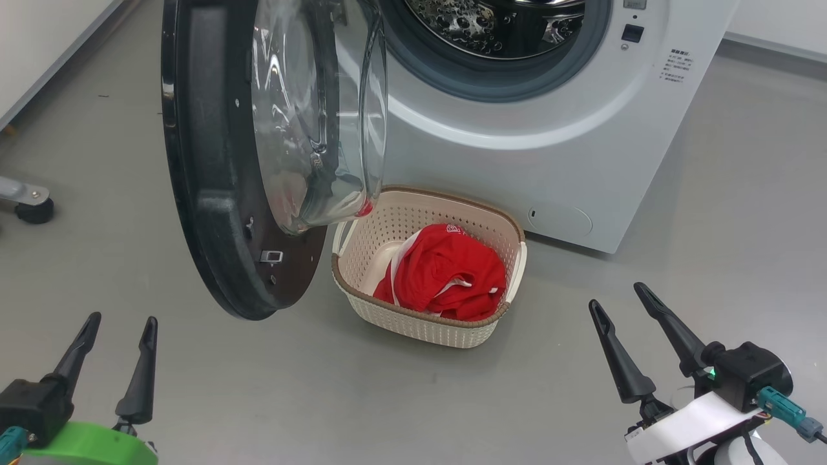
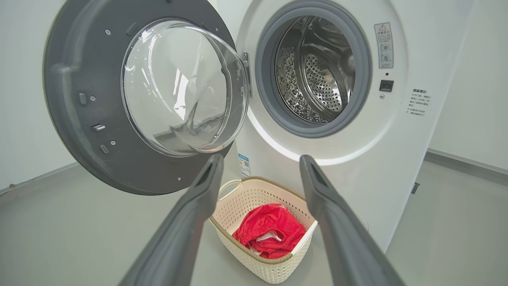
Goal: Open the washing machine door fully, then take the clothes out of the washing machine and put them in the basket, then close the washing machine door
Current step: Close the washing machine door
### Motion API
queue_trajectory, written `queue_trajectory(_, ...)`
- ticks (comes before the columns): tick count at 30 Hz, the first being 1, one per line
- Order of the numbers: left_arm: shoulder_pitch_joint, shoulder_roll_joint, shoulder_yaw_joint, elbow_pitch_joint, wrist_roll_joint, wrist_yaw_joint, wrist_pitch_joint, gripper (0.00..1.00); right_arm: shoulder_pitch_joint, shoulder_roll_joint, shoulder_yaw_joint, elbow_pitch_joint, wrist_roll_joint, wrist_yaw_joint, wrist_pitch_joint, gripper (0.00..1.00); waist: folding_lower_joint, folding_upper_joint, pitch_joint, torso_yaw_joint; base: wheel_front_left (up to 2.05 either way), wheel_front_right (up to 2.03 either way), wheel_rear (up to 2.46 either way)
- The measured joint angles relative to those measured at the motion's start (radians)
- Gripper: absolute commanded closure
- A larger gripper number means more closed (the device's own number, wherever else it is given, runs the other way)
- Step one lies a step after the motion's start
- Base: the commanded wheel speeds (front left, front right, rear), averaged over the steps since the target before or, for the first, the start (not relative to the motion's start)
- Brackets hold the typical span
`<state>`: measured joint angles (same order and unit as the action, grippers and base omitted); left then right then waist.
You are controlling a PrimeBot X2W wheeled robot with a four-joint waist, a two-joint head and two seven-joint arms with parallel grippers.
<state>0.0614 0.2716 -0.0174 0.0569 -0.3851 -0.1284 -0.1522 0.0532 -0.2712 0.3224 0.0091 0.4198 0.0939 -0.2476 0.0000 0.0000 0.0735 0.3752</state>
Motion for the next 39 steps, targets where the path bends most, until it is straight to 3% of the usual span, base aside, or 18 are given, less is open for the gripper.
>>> queue_trajectory(14, -0.001, 0.017, -0.008, 0.013, 0.0, 0.0, -0.012, 0.0, 0.0, 0.003, 0.0, 0.0, -0.001, 0.0, 0.0, 0.0, 0.0, 0.0, 0.001, 0.003, 0.0, 0.0, 0.0)
queue_trajectory(15, -0.002, 0.021, -0.011, 0.013, 0.001, 0.0, -0.016, 0.39, 0.0, 0.003, 0.0, 0.001, -0.001, 0.0, 0.0, 0.0, 0.0, 0.0, 0.001, 0.003, 0.0, 0.0, 0.0)
queue_trajectory(17, -0.003, 0.023, -0.014, 0.013, 0.001, 0.0, -0.018, 1.0, 0.0, 0.004, 0.0, 0.001, -0.001, 0.0, 0.0, 0.0, 0.0, 0.0, 0.002, 0.003, 0.0, 0.0, 0.0)
queue_trajectory(24, -0.008, 0.043, -0.027, 0.006, -0.005, 0.0, -0.016, 1.0, 0.0, 0.004, 0.0, 0.0, -0.004, 0.0, 0.0, 0.0, 0.0, 0.0, 0.007, -0.001, 0.0, 0.0, 0.0)
queue_trajectory(29, -0.057, 0.036, 0.021, -0.004, -0.101, 0.0, 0.014, 1.0, 0.0, 0.004, -0.001, 0.0, -0.004, 0.001, 0.0, 0.0, 0.0, 0.0, 0.012, -0.003, 0.0, 0.0, 0.0)
queue_trajectory(33, -0.096, 0.068, 0.024, -0.012, -0.152, 0.0, 0.063, 1.0, 0.0, 0.003, -0.002, 0.0, -0.004, 0.001, 0.0, 0.0, 0.0, 0.0, 0.017, -0.006, 0.0, 0.0, 0.0)
queue_trajectory(36, -0.131, 0.066, 0.06, -0.012, -0.249, 0.0, 0.115, 1.0, 0.0, 0.003, 0.0, -0.001, -0.006, 0.002, 0.0, 0.0, 0.0, 0.0, 0.022, -0.009, 0.0, 0.0, 0.0)
queue_trajectory(39, -0.17, 0.022, 0.119, -0.001, -0.4, 0.0, 0.178, 1.0, -0.002, 0.002, 0.002, -0.002, -0.007, 0.002, 0.0, 0.0, 0.0, 0.0, 0.031, -0.015, 0.0, 0.0, 0.0)
